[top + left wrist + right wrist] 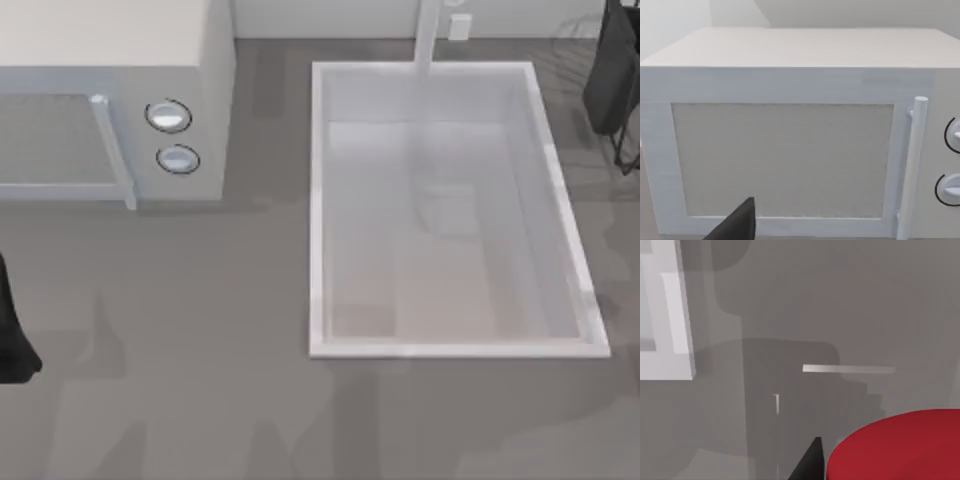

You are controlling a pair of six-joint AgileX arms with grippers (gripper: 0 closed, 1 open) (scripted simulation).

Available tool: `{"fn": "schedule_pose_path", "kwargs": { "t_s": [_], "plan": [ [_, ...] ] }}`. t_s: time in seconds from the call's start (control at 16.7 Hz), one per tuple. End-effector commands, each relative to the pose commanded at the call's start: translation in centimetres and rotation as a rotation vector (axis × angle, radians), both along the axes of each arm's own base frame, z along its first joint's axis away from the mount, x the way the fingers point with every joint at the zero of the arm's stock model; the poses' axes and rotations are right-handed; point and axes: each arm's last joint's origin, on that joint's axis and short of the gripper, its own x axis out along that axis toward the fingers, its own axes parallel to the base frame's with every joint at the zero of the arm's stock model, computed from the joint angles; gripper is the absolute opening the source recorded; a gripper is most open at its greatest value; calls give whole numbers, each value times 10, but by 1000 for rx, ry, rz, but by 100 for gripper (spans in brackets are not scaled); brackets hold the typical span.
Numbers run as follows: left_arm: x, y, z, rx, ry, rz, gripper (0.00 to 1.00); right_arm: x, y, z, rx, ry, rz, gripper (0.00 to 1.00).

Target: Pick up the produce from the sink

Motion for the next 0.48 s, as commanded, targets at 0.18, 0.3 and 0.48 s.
{"fn": "schedule_pose_path", "kwargs": {
  "t_s": [0.18, 0.3, 0.48],
  "plan": [
    [0, 0, 0, 0, 0, 0, 100, 0, 0, 0, 0, 0, 0, 60],
    [0, 0, 0, 0, 0, 0, 100, 0, 0, 0, 0, 0, 0, 75],
    [0, 0, 0, 0, 0, 0, 100, 0, 0, 0, 0, 0, 0, 98]
  ]
}}
